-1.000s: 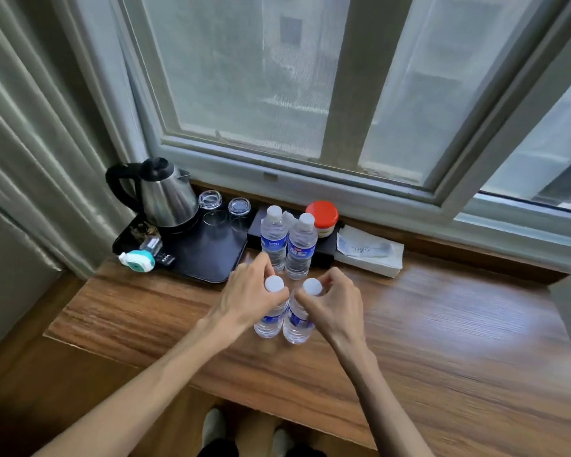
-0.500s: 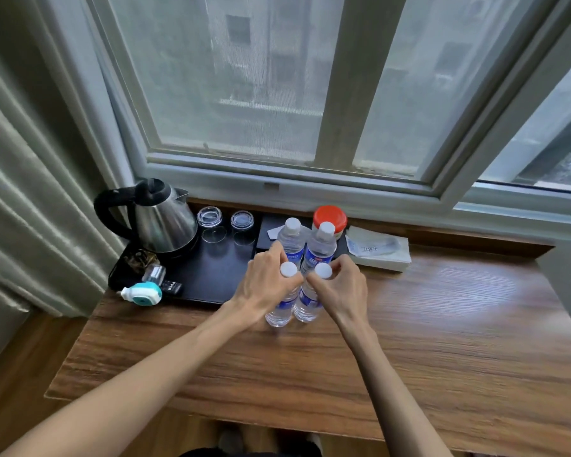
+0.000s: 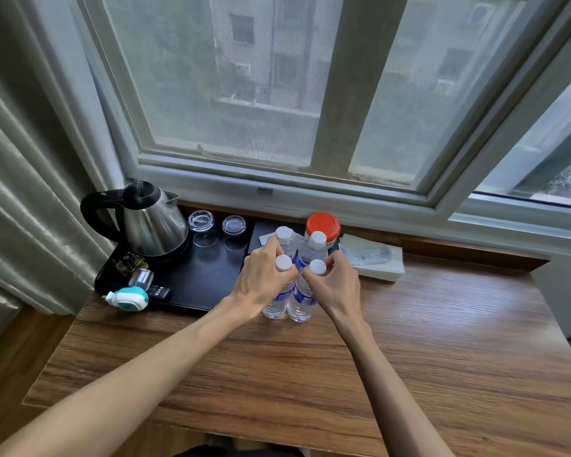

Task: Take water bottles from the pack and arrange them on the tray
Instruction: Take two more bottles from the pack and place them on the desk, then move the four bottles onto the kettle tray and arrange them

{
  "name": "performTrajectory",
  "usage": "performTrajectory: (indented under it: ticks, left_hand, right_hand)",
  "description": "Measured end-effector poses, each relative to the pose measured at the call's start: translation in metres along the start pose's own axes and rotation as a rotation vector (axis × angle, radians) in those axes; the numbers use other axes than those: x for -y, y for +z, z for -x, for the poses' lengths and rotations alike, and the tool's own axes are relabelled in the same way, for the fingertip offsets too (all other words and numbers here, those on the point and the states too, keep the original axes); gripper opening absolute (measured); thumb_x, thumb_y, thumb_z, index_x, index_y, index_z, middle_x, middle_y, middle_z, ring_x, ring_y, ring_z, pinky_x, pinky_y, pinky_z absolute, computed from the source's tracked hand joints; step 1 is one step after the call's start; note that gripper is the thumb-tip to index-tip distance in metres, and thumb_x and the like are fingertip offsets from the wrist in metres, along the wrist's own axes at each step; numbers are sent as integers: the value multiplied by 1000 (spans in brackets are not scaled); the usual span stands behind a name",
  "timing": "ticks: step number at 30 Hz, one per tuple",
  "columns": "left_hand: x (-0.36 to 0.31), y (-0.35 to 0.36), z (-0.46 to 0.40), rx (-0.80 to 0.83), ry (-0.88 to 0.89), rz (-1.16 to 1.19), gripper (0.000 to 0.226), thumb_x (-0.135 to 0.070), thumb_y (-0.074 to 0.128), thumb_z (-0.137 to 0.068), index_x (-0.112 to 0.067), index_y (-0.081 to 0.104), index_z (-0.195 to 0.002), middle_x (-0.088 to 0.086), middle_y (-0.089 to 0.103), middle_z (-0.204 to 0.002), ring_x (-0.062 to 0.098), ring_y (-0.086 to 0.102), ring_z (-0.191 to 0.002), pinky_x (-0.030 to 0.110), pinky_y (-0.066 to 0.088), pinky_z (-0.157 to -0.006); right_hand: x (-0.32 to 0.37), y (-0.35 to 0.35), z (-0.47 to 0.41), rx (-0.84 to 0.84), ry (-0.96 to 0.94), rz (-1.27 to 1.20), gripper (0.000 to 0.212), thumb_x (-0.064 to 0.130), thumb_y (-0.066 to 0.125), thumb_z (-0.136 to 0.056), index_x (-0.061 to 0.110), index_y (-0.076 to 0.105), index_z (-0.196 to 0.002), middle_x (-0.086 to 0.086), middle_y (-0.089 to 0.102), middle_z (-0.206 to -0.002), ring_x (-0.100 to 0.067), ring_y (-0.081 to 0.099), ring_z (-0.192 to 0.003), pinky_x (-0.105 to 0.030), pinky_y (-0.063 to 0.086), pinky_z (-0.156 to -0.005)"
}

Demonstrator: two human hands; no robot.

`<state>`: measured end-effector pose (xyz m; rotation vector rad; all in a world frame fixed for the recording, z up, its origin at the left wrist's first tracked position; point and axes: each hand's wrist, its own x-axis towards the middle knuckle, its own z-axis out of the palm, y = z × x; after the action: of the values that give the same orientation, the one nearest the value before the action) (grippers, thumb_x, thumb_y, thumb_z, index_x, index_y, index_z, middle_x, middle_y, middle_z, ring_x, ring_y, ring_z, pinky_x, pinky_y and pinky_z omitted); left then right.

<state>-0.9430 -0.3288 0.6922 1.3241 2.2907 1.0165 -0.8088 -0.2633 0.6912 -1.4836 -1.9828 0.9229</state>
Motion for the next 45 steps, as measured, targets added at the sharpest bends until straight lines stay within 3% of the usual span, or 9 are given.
performTrajectory:
  ticks: [6, 13, 18, 23, 27, 31, 37, 41, 45]
  left_hand:
    - [8, 2, -5, -26, -4, -1, 27, -24, 71, -76, -16, 47, -86, 0, 63, -76, 21, 59, -69, 29, 38, -56]
    - [14, 2, -2, -31, 34, 9, 32, -30, 77, -79, -17, 50, -91, -4, 65, -85, 15, 62, -75, 27, 45, -63]
    - [22, 6, 4, -34, 38, 39, 39, -38, 79, -78, -19, 51, -97, -10, 57, -82, 3, 53, -68, 20, 42, -61]
    - [37, 9, 14, -48, -34, 59, 58, -48, 85, -66, -22, 52, -106, -10, 49, -78, 8, 50, -69, 29, 47, -64]
    - [53, 13, 25, -15, -46, -24, 88, -54, 82, -61, -20, 41, -131, -8, 49, -100, 12, 55, -86, 29, 50, -71]
    - [67, 24, 28, 83, -96, -16, 100, -48, 86, -60, -19, 34, -140, -4, 43, -128, 15, 55, -111, 40, 54, -90]
    - [67, 39, 29, 151, -167, 134, 88, -46, 89, -58, -19, 45, -129, -6, 46, -120, 8, 59, -102, 29, 51, -86]
    - [74, 52, 31, 133, -200, 204, 79, -41, 90, -56, -19, 52, -122, -2, 56, -118, 9, 58, -103, 22, 44, -84]
    - [87, 64, 34, 98, -234, 292, 73, -53, 86, -60, -28, 57, -123, -7, 70, -114, 6, 67, -104, 37, 57, -89]
  right_hand:
    - [-2, 3, -1, 52, -75, -36, 26, 28, 72, -76, 19, 49, -82, 10, 52, -64, -4, 45, -55, -22, 33, -53]
    - [-13, 9, 0, 17, -50, -92, 33, 34, 77, -74, 15, 51, -86, 8, 59, -68, -9, 56, -62, -29, 43, -57]
    - [-21, 9, 5, 46, -100, -125, 38, 33, 82, -78, 18, 54, -98, 11, 57, -68, 4, 56, -58, -12, 41, -52]
    - [-39, 11, 14, -6, -111, -155, 52, 34, 85, -73, 22, 56, -115, 10, 46, -58, -3, 49, -55, -18, 36, -53]
    - [-66, 15, 30, 9, -97, -116, 67, 41, 84, -72, 25, 51, -128, 8, 51, -65, -6, 50, -58, -26, 44, -59]
    - [-84, 25, 33, 53, -28, -90, 79, 54, 78, -68, 26, 46, -135, 11, 57, -82, -3, 56, -69, -27, 51, -65]
    - [-100, 49, 23, 204, 50, -84, 95, 48, 86, -67, 22, 38, -145, 0, 49, -134, -16, 57, -116, -41, 54, -95]
    - [-101, 60, 20, 205, 28, -111, 83, 41, 85, -71, 19, 46, -141, -1, 55, -136, -17, 52, -125, -38, 49, -101]
    - [-100, 71, 23, 138, 20, -148, 68, 35, 85, -74, 24, 52, -133, 4, 63, -129, -13, 59, -117, -36, 51, -98]
